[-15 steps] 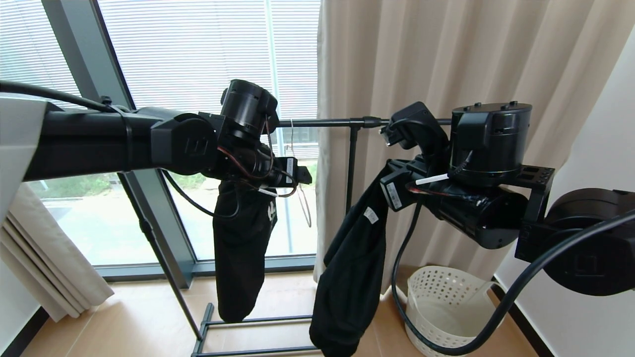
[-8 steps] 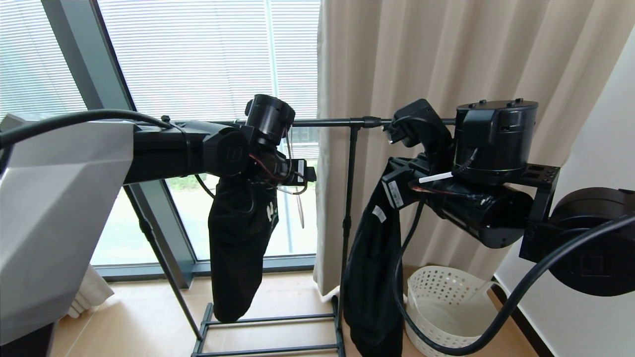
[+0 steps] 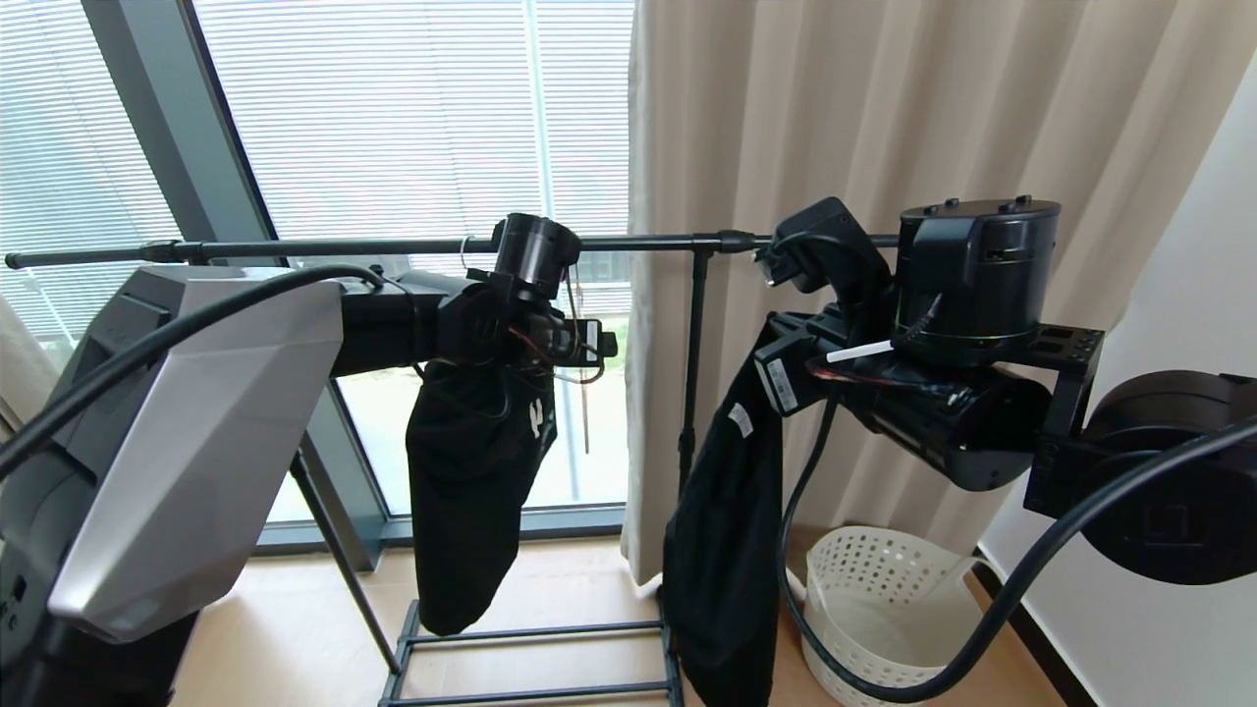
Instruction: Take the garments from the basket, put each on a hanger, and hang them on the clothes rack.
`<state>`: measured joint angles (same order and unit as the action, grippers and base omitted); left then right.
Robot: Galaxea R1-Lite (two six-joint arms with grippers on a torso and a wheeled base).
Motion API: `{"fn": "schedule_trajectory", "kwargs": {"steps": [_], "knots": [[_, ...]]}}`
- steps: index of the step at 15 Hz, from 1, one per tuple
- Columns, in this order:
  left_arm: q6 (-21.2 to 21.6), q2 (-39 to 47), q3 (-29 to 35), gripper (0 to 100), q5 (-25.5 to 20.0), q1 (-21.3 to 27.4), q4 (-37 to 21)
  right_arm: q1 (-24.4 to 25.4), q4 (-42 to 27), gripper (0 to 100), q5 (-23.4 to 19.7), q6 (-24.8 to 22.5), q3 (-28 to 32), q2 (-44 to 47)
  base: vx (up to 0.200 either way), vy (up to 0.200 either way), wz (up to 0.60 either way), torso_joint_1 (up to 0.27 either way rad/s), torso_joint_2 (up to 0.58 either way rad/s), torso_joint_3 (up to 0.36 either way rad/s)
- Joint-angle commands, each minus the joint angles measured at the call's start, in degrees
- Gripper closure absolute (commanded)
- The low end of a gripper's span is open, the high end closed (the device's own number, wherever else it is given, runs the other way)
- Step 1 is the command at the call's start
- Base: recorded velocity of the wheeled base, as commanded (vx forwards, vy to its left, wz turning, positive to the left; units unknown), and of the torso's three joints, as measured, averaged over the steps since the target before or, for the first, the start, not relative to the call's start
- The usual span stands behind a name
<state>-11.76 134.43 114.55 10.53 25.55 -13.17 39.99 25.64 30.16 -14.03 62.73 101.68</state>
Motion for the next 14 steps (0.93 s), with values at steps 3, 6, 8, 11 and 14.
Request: {"fn": "schedule_trajectory", "kwargs": {"steps": [3, 6, 8, 11, 14], "knots": [[0.69, 2.42, 0.04, 0, 0.01, -0.94, 2.79, 0.01, 0.03, 100, -0.01, -0.03, -0.07, 0.36, 0.000, 0.000, 0.00, 0.000, 0.00, 0.000], [1.48, 3.39, 0.04, 0, 0.01, -0.94, 4.46, 0.01, 0.03, 100, -0.01, -0.03, -0.07, 0.36, 0.000, 0.000, 0.00, 0.000, 0.00, 0.000], [2.10, 4.44, 0.04, 0, 0.01, -0.94, 6.31, 0.01, 0.03, 100, -0.01, -0.12, -0.07, 0.36, 0.000, 0.000, 0.00, 0.000, 0.00, 0.000], [4.21, 6.02, 0.04, 0, -0.07, -0.94, 8.68, 0.01, 0.03, 100, -0.01, -0.12, 0.02, 0.45, 0.000, 0.000, 0.00, 0.000, 0.00, 0.000], [5.88, 7.43, 0.04, 0, -0.07, -1.21, 11.85, 0.01, 0.03, 100, -0.10, -0.12, 0.11, 0.89, 0.000, 0.000, 0.00, 0.000, 0.00, 0.000]]}}
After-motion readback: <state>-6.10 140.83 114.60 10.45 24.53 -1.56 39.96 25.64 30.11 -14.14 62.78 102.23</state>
